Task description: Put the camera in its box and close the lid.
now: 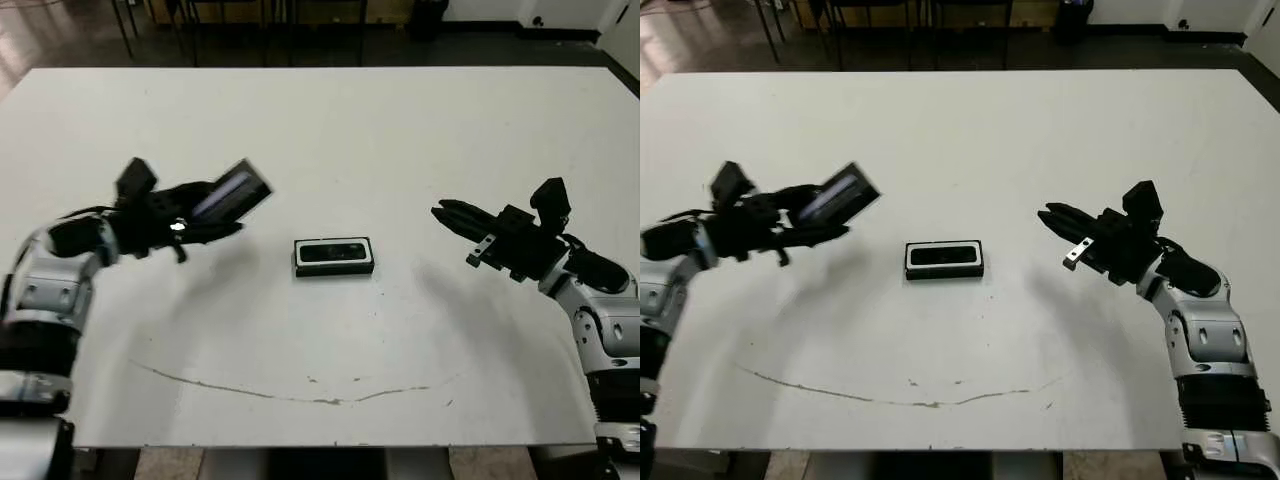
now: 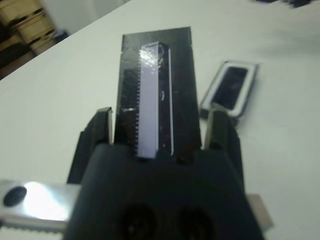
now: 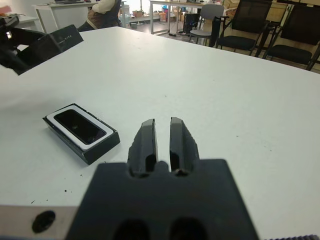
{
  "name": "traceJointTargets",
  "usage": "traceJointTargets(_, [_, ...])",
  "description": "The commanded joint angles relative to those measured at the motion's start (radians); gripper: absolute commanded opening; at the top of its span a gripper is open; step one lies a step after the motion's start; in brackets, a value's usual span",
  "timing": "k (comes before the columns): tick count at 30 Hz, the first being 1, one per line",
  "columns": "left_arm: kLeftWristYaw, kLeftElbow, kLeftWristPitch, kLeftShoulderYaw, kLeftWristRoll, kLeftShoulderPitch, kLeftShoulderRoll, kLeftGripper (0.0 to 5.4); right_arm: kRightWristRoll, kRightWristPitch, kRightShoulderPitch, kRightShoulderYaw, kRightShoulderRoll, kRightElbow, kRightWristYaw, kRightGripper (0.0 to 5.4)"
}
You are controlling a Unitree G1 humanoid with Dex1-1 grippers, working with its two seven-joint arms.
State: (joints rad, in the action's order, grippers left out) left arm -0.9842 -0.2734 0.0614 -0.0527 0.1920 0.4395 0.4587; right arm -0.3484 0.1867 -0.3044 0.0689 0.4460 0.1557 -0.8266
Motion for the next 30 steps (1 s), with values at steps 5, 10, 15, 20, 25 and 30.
traceJointTargets(5, [-0.069,-0.021,0.031,-0.14,-0.048,0.066,-0.027,1.58,-0.023,0.012,-0.002,0.018,0.006,0.023,-0.017,0.0])
traceJointTargets(10, [-0.133,-0.09,-0.017,-0.211,-0.084,0.109,-0.041,1.58,-0.036,0.027,0.002,0.024,0.01,0.019,-0.015,0.0])
traceJointTargets(15, [-0.176,-0.129,-0.028,-0.278,-0.135,0.139,-0.044,1.58,-0.04,0.016,0.001,0.025,0.002,0.037,-0.023,0.0])
traceJointTargets(20, [-0.164,-0.152,-0.022,-0.291,-0.146,0.143,-0.064,1.58,-0.038,0.019,0.002,0.023,0.006,0.04,-0.021,0.0])
traceJointTargets(25, [-0.132,-0.162,-0.048,-0.286,-0.165,0.144,-0.066,1.58,-0.027,0.006,0.002,0.019,0.01,0.042,-0.021,0.0])
traceJointTargets(30, [-0.119,-0.184,-0.062,-0.27,-0.159,0.146,-0.069,1.58,-0.027,0.01,0.002,0.015,0.008,0.046,-0.025,0.0])
